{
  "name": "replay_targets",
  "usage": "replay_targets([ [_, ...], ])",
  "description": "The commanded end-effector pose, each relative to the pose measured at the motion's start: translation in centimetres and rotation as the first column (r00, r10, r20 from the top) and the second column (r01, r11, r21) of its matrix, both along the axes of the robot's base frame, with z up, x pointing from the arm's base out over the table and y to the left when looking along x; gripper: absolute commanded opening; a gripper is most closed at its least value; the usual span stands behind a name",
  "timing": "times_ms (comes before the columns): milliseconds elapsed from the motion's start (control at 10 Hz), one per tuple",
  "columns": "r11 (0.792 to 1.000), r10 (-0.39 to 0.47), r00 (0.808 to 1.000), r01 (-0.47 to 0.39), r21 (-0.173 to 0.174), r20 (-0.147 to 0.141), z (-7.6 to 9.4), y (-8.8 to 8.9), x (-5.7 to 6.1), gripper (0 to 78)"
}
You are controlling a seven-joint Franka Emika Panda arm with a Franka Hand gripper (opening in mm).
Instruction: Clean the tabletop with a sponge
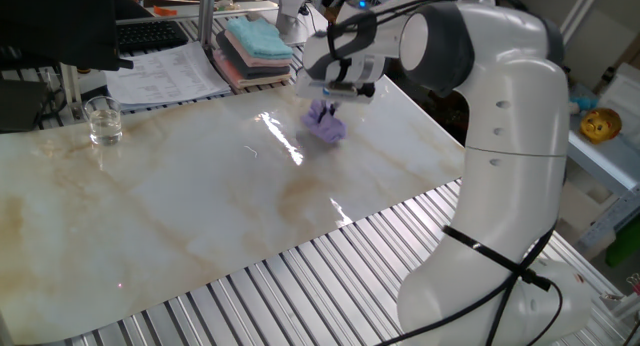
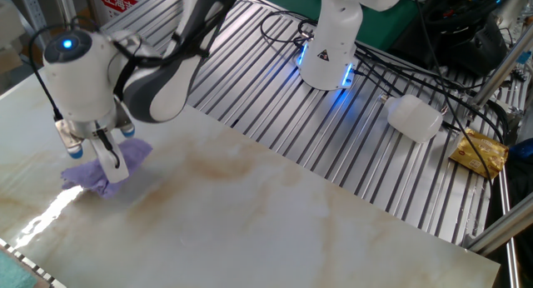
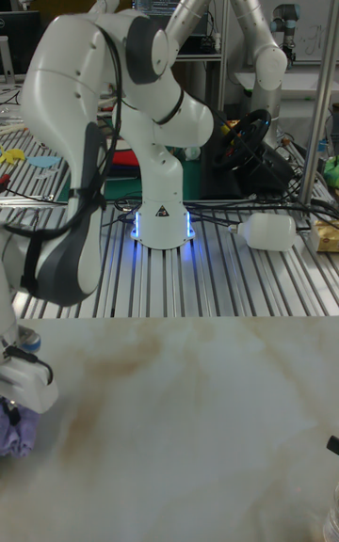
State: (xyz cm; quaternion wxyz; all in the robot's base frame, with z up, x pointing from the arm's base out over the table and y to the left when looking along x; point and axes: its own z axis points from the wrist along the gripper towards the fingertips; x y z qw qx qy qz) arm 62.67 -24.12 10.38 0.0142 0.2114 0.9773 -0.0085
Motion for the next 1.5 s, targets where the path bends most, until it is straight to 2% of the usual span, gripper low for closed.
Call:
replay_targets([
  [100,0.999,0.027,0.999,-0.026,0.024,-0.023,9.0,5.5,-0.6,1.1],
  [300,1.000,0.008,1.000,-0.008,0.016,-0.013,8.4,7.4,-0.8,1.1],
  [400,1.000,0.003,1.000,-0.002,0.015,-0.013,8.1,7.8,-0.9,1.1],
  [500,1.000,-0.019,1.000,0.019,0.005,-0.007,7.1,9.6,-0.9,1.1],
  [900,0.998,-0.069,0.998,0.069,0.001,-0.002,4.7,13.8,-1.2,1.1],
  [1200,0.998,-0.070,0.998,0.070,0.000,0.000,3.7,15.6,-0.4,1.1],
  [1500,0.999,-0.044,0.999,0.044,0.005,-0.001,3.5,15.6,0.6,1.1],
])
